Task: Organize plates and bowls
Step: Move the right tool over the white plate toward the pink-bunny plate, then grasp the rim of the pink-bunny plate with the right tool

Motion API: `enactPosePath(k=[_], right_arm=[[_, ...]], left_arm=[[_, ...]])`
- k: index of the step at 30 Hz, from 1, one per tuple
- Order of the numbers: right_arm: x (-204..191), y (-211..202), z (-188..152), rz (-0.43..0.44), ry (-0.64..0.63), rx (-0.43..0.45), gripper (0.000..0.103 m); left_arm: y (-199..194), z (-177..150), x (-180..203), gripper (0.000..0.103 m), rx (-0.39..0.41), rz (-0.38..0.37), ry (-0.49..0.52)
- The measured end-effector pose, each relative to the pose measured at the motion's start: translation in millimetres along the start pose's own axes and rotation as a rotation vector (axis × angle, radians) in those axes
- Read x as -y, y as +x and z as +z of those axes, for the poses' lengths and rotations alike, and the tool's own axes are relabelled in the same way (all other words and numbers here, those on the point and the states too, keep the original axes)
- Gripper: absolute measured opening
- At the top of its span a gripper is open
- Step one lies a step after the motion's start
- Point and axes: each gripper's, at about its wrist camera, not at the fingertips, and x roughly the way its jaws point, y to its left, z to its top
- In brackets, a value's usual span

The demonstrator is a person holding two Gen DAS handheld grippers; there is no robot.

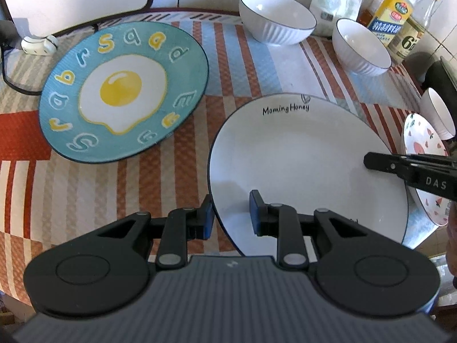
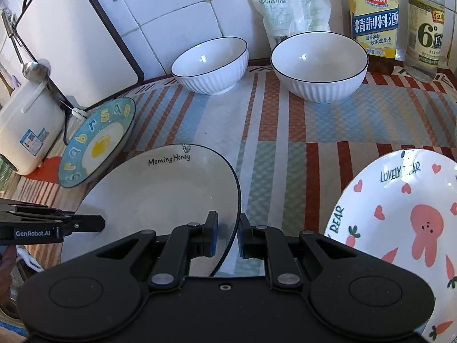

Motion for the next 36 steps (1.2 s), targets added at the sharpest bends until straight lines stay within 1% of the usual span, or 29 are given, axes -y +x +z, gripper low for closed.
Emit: enactPosePath(k=[1,4,7,9,11,13,14,17,21,24,26,28,30,32,34,36], right_arm=[[0.7,0.8,0.2,-0.001,0.001,-0.005,0.018],[-1.0,4.5,-2.4,-0.016,-0.019,-0.025,0.020],[-2.1,8.0,-5.5,-0.036,-0.029,-0.046,0.023],[-2.7,8.6,-7.3,-0.044,-0.031,-0.047,0.024],[-10.7,5.9,-8.0,-0.086,-0.076,-0.048,0.024],[-21.9,0.8,-10.1,-0.131,-0.140,-0.036,0.026],[-25.3,-2.4,-11.1,-0.142,-0.159,-0.031,0.031],[-28.9,-15.0,-12.9,-0.137,-0.177,-0.024,0.033],[-25.3,-42.4,-11.7,-0.107,-0.152,-0.008,0.034],[-20.7,-73.8,-9.6,-0.061,-0.123,0.025,0.035],[-20.1,-98.3,-9.4,-0.045,-0.135,0.059,0.042],[-18.7,-123.6,-10.2,-0.042,-0.151,0.089,0.047],[-15.9,-149.0,-12.2,-0.039,-0.173,0.112,0.049],[-8.9,-171.7,-16.5,-0.048,-0.181,0.123,0.058],[1.3,-195.3,-23.7,-0.066,-0.185,0.135,0.062],[11.8,-215.7,-30.6,-0.084,-0.183,0.139,0.062]], left_arm=[[1.4,0.1,-0.1,0.024,-0.011,0.002,-0.005],[11.4,2.8,2.9,0.024,-0.103,0.031,-0.022],[11.5,5.6,13.7,0.024,-0.113,0.076,0.014],[12.6,10.1,15.7,0.024,-0.141,0.095,-0.002],[13.1,15.0,20.5,0.023,-0.169,0.127,-0.002],[10.4,16.9,28.2,0.023,-0.180,0.175,0.028],[7.8,16.4,30.9,0.023,-0.182,0.196,0.045],[-2.6,17.2,34.9,0.025,-0.189,0.218,0.052],[-24.3,17.4,47.4,0.026,-0.176,0.209,0.054],[-46.3,12.9,62.4,0.028,-0.129,0.168,0.063],[-61.5,8.6,75.1,0.030,-0.106,0.149,0.084],[-78.4,4.8,90.6,0.030,-0.086,0.148,0.109],[-89.5,3.5,106.1,0.033,-0.070,0.145,0.134],[-100.7,1.0,124.2,0.035,-0.053,0.138,0.157],[-110.8,-1.2,142.2,0.040,-0.030,0.128,0.181],[-118.3,-1.9,157.1,0.041,-0.006,0.119,0.195]])
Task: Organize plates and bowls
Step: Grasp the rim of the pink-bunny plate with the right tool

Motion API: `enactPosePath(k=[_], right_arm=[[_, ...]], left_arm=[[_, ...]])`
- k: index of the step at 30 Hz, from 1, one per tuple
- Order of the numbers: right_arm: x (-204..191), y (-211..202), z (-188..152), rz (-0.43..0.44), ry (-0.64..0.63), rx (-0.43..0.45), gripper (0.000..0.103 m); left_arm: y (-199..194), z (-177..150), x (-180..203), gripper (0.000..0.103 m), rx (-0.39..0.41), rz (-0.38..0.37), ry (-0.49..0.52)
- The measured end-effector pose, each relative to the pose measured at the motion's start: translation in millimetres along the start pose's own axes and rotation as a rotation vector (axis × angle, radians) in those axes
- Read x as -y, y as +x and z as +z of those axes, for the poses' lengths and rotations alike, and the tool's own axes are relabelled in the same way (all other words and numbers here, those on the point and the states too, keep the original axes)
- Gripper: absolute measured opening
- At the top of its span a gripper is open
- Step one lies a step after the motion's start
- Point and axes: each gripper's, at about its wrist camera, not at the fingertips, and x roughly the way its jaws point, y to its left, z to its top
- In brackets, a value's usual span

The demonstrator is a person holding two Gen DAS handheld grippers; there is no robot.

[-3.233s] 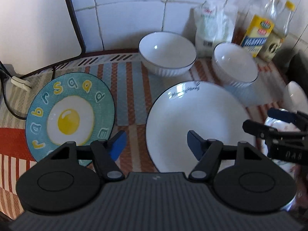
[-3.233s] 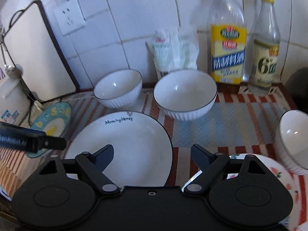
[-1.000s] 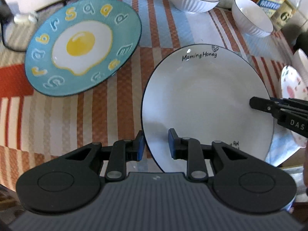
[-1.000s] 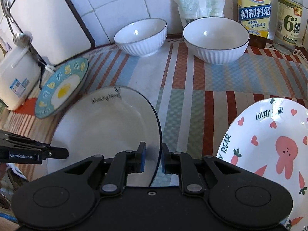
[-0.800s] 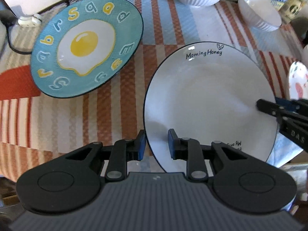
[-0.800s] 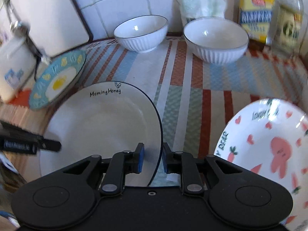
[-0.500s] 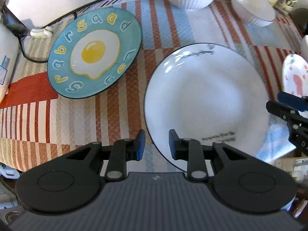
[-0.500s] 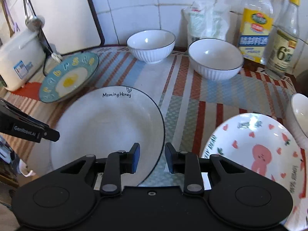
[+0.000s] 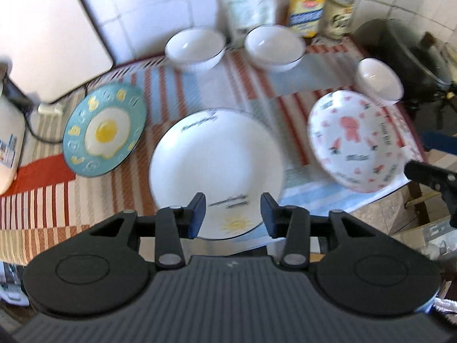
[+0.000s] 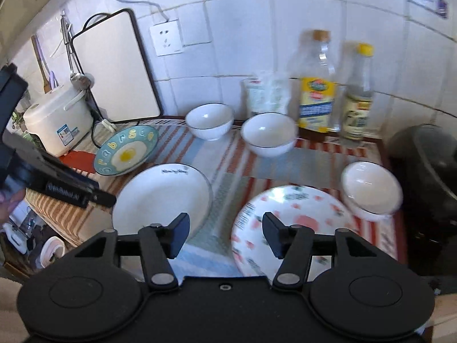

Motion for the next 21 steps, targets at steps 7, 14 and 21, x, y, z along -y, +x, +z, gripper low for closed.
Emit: enactPosePath(k=[7,14,21], right_arm=[[37.5,-55.4,-21.2,-0.035,0.046,0.042,0.064],[61.8,-72.2,-45.5,-0.097,0.102,0.091,0.070],[79.5,-59.5,-53.3,-0.125,0.196,0.094,0.070]], left_arm=[[-18.8,1.9,47.7,0.048,0.045,-0.038,0.045],[-14.1,13.3,92.4,0.049,0.073,-0.014,0.182],[0.3,36.5,108.4,0.052,0.118,-0.023,0.218]])
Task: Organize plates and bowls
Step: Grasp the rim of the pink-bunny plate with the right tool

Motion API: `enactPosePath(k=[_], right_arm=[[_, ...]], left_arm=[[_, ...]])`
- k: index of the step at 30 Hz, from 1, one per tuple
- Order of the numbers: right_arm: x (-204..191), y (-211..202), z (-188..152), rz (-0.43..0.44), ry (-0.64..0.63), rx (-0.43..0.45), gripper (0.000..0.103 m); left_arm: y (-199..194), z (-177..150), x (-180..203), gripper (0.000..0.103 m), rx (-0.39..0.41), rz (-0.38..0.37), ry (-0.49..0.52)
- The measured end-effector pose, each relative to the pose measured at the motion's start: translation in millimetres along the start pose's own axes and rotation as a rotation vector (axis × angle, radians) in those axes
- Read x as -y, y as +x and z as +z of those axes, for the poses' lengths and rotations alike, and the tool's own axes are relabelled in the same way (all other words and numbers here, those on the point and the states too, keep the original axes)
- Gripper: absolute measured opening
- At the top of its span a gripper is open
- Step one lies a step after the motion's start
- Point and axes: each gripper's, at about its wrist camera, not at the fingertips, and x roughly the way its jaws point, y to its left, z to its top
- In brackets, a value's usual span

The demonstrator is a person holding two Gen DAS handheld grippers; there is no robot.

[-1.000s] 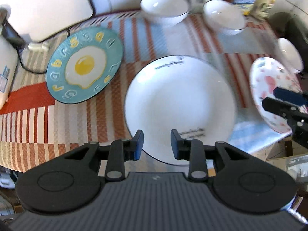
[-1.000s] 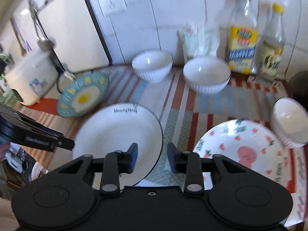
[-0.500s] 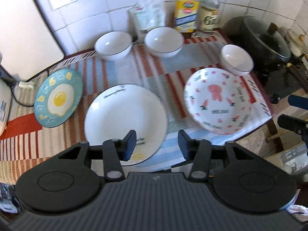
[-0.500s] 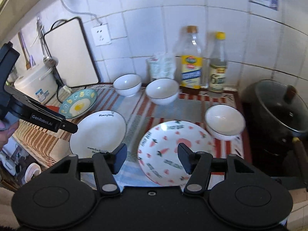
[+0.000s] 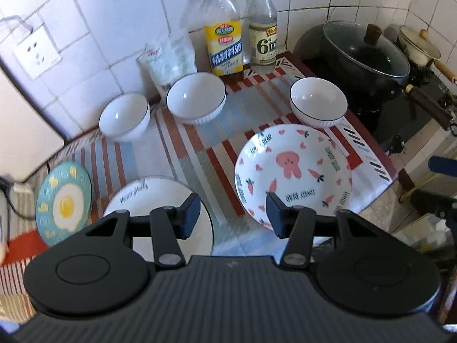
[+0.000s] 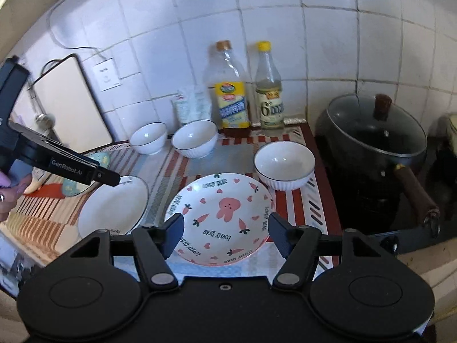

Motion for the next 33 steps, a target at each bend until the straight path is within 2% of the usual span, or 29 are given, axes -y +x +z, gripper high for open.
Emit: enactPosePath(k=[4,8,11,15,23,29,33], right_arm=[[-4.6,10.1,12.6,-0.045,0.041,0.018,0.070],[-1.1,24.1,18.4,-0.042,0.111,0.023,0.070],[-0.6,33.2,13.0,-0.039,0.132,0.042,0.070],[-3.0,56.8,2.1,-0.088,0.095,0.014,0.070],[6.7,114.7,-22.3,-0.104,0.127,-0.088,0.070],[16.6,135.0,-30.3,-0.122,0.204,-0.122,0.070],[26.6,147.6,-38.3,-0.159,0.233,-0.141,0.070]], left_arm=[[15.5,14.9,2.1,0.053,0.007,-0.049,0.062],[37.8,27.5,2.3,0.056,0.028,-0.081,0.089],[62.4,33.5,2.8,0.056,0.014,-0.105,0.104],[96.7,35.9,7.1,0.056,-0.041,-0.121,0.138],[153.0,32.9,0.5,0.055,-0.149,-0.135,0.190],[175.3,33.9,-1.6,0.052,-0.175,-0.137,0.230],[192.0,36.3,-4.1,0.049,-0.186,-0.154,0.195]])
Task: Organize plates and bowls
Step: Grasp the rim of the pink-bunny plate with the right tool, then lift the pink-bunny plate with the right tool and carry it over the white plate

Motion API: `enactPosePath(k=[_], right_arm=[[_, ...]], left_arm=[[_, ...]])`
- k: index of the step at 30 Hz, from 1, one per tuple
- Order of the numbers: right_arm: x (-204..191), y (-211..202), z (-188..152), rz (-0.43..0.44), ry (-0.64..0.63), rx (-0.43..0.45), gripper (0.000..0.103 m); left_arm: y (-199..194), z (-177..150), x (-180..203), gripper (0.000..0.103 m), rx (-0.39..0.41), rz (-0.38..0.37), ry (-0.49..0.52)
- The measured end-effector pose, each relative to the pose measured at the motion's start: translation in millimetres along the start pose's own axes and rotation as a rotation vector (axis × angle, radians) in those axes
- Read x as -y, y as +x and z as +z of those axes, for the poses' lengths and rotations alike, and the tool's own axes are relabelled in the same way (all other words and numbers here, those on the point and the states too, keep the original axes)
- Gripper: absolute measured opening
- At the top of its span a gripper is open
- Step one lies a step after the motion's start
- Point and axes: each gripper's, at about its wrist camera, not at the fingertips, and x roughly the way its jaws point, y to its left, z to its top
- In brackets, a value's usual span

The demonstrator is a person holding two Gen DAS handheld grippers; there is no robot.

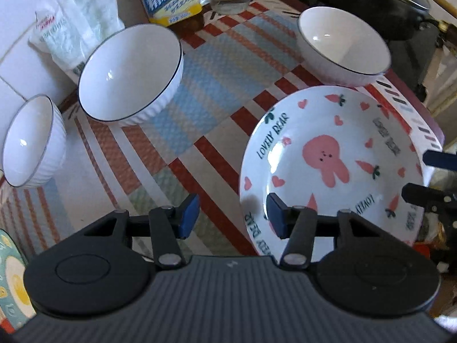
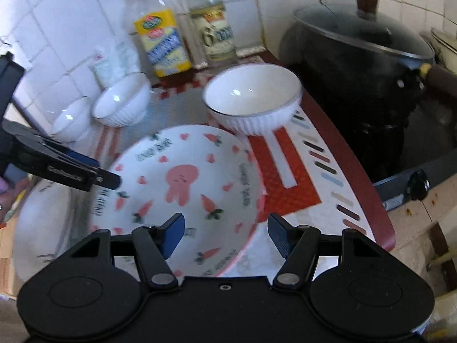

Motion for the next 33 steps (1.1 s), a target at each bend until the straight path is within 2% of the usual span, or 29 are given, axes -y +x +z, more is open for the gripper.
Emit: enactPosePath(k=[3,4,5,6,9,11,13,15,19,22,25,29,33], right_arm=[[10.7,11.4,-1.9,0.008,0.047,-0.031,0.066],[13.0,14.0,-2.5,0.027,0.057,-0.038,0.056],[14.5,16.3,-3.0,0.048,0.068,-0.048,0.043],[15.3,18.1,-3.3,0.066,0.080,-0.057,0.035],[17.2,22.5,-5.1,0.070,0.106,-0.080,0.025],[23.6,25.6,-5.7,0.097,0.157,-0.086,0.024],[32.7,28.9,-8.6,0.134,0.249,-0.072,0.023],[35.8,29.4,-9.4,0.152,0.257,-0.069,0.021],[40.7,30.5,-7.8,0.167,0.333,-0.092,0.018],[37.8,29.7,-4.0,0.160,0.324,-0.120,0.019],[40.1,27.3,0.0,0.167,0.325,-0.143,0.018],[44.6,22.8,1.9,0.179,0.338,-0.170,0.017],[44.3,13.0,1.3,0.173,0.318,-0.172,0.017]], left_arm=[[9.6,3.2,-3.1,0.042,0.002,-0.038,-0.023],[10.6,4.2,-2.4,0.038,0.002,-0.056,-0.026],[11.1,5.3,-0.3,0.030,0.003,-0.073,-0.017],[11.3,6.2,3.0,0.027,0.002,-0.084,-0.003],[10.3,6.0,5.6,0.027,0.004,-0.072,-0.001],[11.3,3.2,2.4,0.027,0.019,-0.081,-0.039],[11.3,1.5,9.1,0.030,0.029,-0.057,0.000],[11.3,2.6,15.6,0.034,0.020,-0.027,0.002],[13.0,5.5,11.6,0.034,0.002,-0.034,-0.046],[12.4,5.4,8.6,0.034,-0.009,-0.052,-0.058],[11.3,4.1,0.8,0.033,-0.034,-0.107,-0.118],[3.5,-3.9,1.6,0.033,-0.022,-0.144,-0.150],[-1.7,-11.2,9.7,0.033,-0.045,-0.132,-0.148]])
